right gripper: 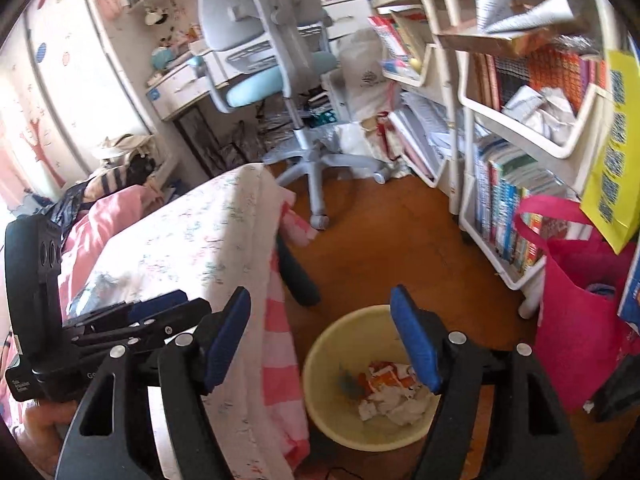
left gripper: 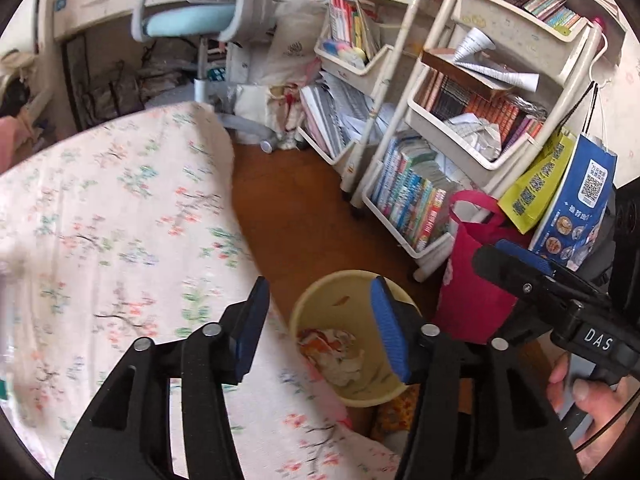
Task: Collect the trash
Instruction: 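Carry toy and tissue over yellow bin and open both tools to drop them, then move left tool toward white tissue while right tool approaches clear plastic bottle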
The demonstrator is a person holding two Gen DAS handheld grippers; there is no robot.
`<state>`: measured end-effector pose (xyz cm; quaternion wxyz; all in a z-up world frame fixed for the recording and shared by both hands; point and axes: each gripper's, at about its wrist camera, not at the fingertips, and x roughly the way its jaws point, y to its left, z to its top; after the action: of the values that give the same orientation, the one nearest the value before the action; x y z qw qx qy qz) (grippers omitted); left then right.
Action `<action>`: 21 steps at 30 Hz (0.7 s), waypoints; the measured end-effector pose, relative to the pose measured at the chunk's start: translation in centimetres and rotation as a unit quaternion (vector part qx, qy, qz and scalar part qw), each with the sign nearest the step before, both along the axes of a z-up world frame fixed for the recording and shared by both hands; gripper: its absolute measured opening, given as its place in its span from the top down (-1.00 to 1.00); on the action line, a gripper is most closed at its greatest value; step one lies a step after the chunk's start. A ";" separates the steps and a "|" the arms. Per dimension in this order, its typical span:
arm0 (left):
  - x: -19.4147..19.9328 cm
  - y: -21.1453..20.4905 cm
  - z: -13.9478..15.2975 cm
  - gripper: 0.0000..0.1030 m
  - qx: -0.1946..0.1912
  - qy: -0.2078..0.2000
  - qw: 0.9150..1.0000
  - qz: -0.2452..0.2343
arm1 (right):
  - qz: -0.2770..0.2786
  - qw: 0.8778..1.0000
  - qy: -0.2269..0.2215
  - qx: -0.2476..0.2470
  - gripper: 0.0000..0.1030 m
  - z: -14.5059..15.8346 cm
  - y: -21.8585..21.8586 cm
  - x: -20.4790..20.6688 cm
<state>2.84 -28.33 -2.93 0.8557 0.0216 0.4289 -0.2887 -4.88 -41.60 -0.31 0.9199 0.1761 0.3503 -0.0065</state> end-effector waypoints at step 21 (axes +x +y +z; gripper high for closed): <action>1.3 19.1 6.3 -0.22 -0.023 -0.069 0.986 0.150 | 0.139 0.989 -0.004 -0.051 -0.40 -0.3 12.1 4.1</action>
<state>4.16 -9.21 3.40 0.9172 -0.0430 0.3602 -0.1649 -0.80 -29.47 -0.62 0.9212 0.0785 0.3665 0.1040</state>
